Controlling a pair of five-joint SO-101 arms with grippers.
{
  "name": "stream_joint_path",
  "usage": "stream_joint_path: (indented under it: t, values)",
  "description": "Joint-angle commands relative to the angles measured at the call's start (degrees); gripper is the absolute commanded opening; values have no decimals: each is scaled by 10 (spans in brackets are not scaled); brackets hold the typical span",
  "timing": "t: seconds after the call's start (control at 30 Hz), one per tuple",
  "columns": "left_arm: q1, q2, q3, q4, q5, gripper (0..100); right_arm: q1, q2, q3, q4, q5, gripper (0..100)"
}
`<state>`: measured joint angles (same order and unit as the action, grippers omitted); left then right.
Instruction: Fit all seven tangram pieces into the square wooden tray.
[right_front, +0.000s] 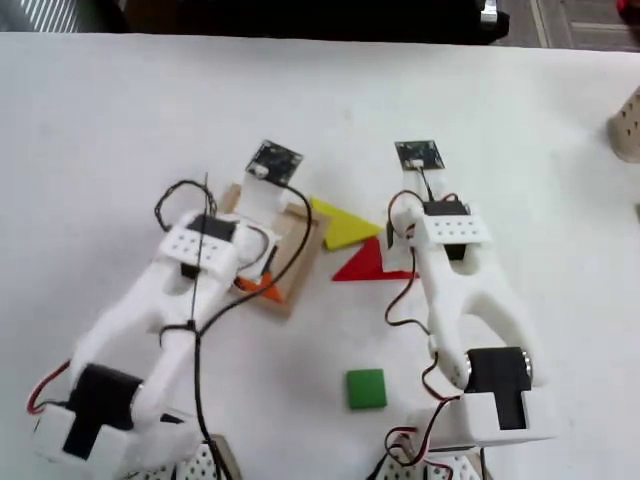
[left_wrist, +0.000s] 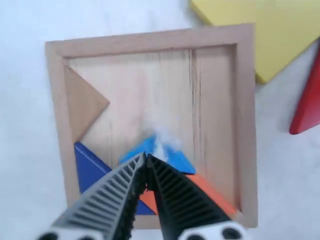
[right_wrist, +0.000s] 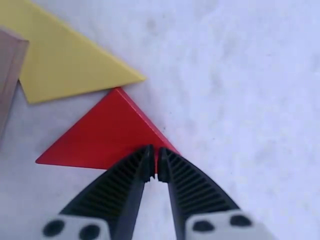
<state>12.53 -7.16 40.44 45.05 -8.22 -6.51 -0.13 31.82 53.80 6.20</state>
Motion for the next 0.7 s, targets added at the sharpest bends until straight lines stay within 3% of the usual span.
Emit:
stream_joint_path:
  t: [0.0,0.1,0.27,0.4,0.67]
  values:
    - [-3,-56,31,-71,-4,23,-7,-4,-28,-10,7,21]
    - [-1,-55,33,-91,3,23,-7,-4,-28,-10,7,21]
    - [-2,-53,35,-145,75,23,-7,-4,-28,-10,7,21]
    - [-1,-14,24,-164,80,23,-7,-4,-27,-10,7,21]
    - [-7,95,-59,-111,77,23,-6,-4,-27,-10,7,21]
